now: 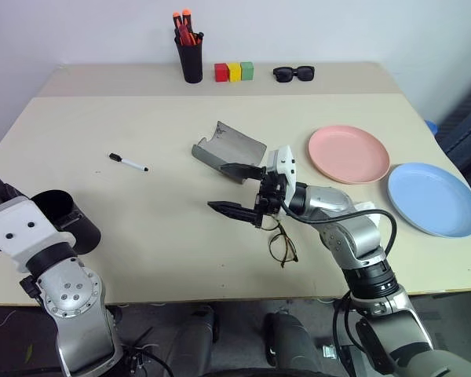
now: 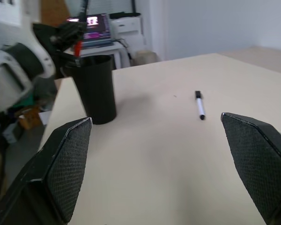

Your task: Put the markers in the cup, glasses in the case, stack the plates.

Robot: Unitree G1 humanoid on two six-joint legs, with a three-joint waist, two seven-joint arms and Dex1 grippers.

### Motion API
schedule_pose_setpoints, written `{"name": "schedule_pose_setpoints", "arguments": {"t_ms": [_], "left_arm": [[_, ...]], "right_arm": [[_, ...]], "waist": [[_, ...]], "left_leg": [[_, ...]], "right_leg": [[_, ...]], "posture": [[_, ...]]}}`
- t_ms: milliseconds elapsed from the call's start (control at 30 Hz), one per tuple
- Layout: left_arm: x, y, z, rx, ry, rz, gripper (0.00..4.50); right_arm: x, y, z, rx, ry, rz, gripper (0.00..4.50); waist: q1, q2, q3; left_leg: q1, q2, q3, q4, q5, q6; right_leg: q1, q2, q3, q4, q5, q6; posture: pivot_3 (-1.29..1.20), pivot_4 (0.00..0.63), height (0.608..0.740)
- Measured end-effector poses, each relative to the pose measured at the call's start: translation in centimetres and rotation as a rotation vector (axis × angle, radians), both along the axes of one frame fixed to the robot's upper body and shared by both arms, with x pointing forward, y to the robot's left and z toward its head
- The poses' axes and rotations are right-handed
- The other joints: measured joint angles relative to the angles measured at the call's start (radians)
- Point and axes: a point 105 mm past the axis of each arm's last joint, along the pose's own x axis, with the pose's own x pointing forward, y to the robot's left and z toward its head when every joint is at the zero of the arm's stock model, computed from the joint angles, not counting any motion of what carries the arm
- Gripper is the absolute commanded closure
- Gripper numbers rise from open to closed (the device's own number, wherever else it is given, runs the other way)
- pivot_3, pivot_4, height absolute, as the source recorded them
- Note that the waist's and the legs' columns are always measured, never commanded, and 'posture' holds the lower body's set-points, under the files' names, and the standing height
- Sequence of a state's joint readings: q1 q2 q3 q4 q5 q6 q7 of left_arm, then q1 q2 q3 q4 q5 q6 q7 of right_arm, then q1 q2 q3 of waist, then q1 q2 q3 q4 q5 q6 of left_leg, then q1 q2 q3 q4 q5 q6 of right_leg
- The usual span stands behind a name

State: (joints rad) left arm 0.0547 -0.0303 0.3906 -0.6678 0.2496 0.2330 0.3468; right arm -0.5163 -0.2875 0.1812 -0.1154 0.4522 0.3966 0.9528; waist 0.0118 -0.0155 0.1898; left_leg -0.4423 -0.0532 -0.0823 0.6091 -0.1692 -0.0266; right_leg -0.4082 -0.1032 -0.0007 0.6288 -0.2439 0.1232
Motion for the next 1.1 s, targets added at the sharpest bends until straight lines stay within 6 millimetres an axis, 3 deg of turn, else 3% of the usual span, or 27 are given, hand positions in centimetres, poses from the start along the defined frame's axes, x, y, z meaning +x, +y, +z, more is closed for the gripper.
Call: {"name": "schedule_pose_setpoints", "arguments": {"t_ms": [100, 333, 633, 733, 800, 900, 933, 1000, 1100], "left_arm": [[0.3, -0.3, 0.3, 0.000, -0.019, -0.013, 4.47], [0.6, -0.4, -0.1, -0.013, -0.018, -0.019, 1.06], [0.7, -0.6, -0.2, -0.021, -0.017, -0.024, 1.06], [1.4, -1.0, 0.6, -0.019, -0.039, -0.060, 1.06], [3.0, -2.0, 2.9, 0.007, -0.095, -0.146, 1.06], [5.5, -4.9, 5.5, 0.005, -0.131, -0.328, 0.12], [7.0, -6.0, 5.8, -0.031, -0.099, -0.388, 0.03], [9.0, -7.1, 5.6, -0.098, -0.025, -0.436, 0.03], [12.5, -8.1, 3.1, -0.274, 0.172, -0.397, 0.03]], "right_arm": [[-0.1, 0.1, 0.0, -0.001, -0.001, 0.009, 0.00], [-0.2, 0.2, 0.0, -0.001, -0.008, 0.013, 0.00], [-0.2, 0.2, -0.2, -0.003, -0.003, 0.013, 0.00], [-0.2, 0.2, -0.2, -0.003, -0.003, 0.013, 0.00], [-0.3, 0.3, -0.3, -0.004, -0.001, 0.014, 0.00], [-0.2, 0.3, -0.3, -0.003, 0.000, 0.009, 0.00], [-0.1, 0.2, -0.3, -0.005, 0.001, 0.003, 0.00], [0.0, 0.3, -0.4, -0.005, 0.001, -0.005, 0.00], [0.3, 0.2, -0.6, -0.010, 0.001, -0.025, 0.00]], "waist": [[0.000, 0.000, 0.000], [0.000, 0.000, 0.000], [0.000, 0.000, 0.000], [0.001, 0.000, 0.000], [0.003, 0.000, 0.000], [0.001, 0.000, 0.000], [0.001, 0.000, 0.000], [-0.001, 0.000, 0.000], [-0.006, -0.001, 0.001]], "left_leg": [[0.000, 0.000, 0.000, 0.000, 0.000, 0.000], [0.000, 0.000, 0.000, 0.000, 0.000, 0.000], [0.000, 0.000, 0.000, 0.000, 0.000, 0.000], [0.000, 0.000, 0.000, 0.000, 0.000, 0.000], [-0.001, 0.000, -0.002, 0.001, 0.000, 0.000], [-0.001, -0.001, -0.001, 0.001, 0.000, 0.000], [-0.001, -0.001, -0.001, 0.001, 0.001, 0.001], [0.000, -0.001, -0.001, 0.001, 0.001, 0.002], [0.000, -0.001, -0.002, 0.001, 0.001, 0.002]], "right_leg": [[0.000, 0.000, 0.000, 0.000, 0.000, 0.000], [0.000, 0.000, 0.000, 0.000, 0.000, 0.000], [0.000, 0.000, 0.000, 0.000, 0.000, 0.000], [0.000, 0.000, 0.000, 0.000, 0.000, 0.000], [0.000, 0.000, -0.002, 0.000, 0.000, 0.000], [0.001, 0.000, -0.002, -0.001, 0.000, 0.000], [0.001, 0.000, -0.002, 0.000, 0.001, 0.002], [0.001, 0.001, -0.002, 0.000, 0.002, 0.004], [0.001, 0.001, -0.002, 0.001, 0.002, 0.005]], "posture": [[0.00, 0.150, 0.740], [0.00, 0.150, 0.740], [0.00, 0.150, 0.740], [0.00, 0.150, 0.740], [0.00, 0.150, 0.740], [0.00, 0.150, 0.740], [0.00, 0.150, 0.740], [0.00, 0.150, 0.740], [0.00, 0.150, 0.740]]}}
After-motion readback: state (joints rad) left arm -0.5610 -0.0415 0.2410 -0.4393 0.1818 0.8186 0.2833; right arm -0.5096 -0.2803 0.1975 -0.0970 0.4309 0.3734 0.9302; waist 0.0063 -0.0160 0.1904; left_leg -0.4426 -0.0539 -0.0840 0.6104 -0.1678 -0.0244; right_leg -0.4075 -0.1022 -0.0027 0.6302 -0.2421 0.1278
